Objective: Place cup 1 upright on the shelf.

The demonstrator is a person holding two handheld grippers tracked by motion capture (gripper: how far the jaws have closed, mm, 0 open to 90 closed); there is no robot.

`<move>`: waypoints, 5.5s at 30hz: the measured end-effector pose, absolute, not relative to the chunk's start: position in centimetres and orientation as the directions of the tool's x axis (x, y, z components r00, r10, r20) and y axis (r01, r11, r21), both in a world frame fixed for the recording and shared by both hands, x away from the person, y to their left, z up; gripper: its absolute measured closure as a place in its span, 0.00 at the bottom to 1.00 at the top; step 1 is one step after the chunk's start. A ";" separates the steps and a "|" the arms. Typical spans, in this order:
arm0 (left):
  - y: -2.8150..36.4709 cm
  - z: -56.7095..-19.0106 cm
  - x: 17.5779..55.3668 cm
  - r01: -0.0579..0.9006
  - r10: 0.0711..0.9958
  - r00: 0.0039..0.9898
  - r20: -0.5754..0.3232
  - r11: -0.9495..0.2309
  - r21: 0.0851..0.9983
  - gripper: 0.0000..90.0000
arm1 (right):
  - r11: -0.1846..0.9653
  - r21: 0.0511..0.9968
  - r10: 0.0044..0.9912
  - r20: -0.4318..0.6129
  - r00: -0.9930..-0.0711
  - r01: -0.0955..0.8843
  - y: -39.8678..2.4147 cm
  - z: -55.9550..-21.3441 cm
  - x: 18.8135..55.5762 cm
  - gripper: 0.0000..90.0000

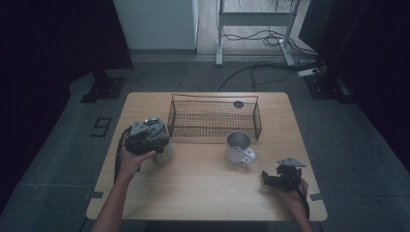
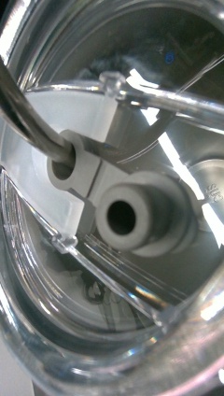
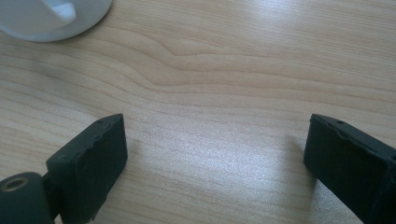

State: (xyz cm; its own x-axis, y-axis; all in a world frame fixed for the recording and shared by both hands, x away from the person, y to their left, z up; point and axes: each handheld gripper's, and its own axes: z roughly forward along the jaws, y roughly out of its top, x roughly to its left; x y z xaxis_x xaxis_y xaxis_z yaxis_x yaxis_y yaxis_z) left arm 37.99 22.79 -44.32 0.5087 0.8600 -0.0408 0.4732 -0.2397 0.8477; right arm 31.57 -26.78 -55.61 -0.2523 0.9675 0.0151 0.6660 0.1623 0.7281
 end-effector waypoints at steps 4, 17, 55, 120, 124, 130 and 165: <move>22.5 -43.7 37.9 0.464 0.854 0.518 -0.032 -0.249 0.850 0.04 | 0.162 0.728 0.968 0.015 -0.252 0.666 -26.8 -55.6 31.6 0.07; 21.5 -41.3 37.7 0.432 0.842 0.539 -0.024 -0.251 0.866 0.04 | 0.164 0.728 0.967 0.014 -0.253 0.666 -26.8 -55.6 31.6 0.07; 19.2 -37.6 37.9 0.380 0.820 0.573 0.002 -0.268 0.885 0.04 | 0.165 0.728 0.967 0.013 -0.253 0.665 -26.8 -55.6 31.6 0.07; 15.3 -37.0 41.9 0.392 0.806 0.591 -0.016 -0.270 0.879 0.04 | 0.163 0.730 0.967 0.014 -0.254 0.663 -26.8 -55.6 31.6 0.07; 15.1 -36.9 42.1 0.395 0.806 0.591 -0.030 -0.257 0.882 0.04 | 0.163 0.730 0.967 0.014 -0.254 0.663 -26.8 -55.6 31.6 0.07; 14.8 -36.9 42.4 0.390 0.804 0.593 -0.032 -0.252 0.886 0.04 | 0.163 0.730 0.967 0.014 -0.254 0.663 -26.8 -55.6 31.6 0.07; 13.0 -37.3 44.7 0.408 0.813 0.581 -0.038 -0.250 0.878 0.04 | 0.164 0.730 0.967 0.014 -0.254 0.663 -26.8 -55.6 31.6 0.07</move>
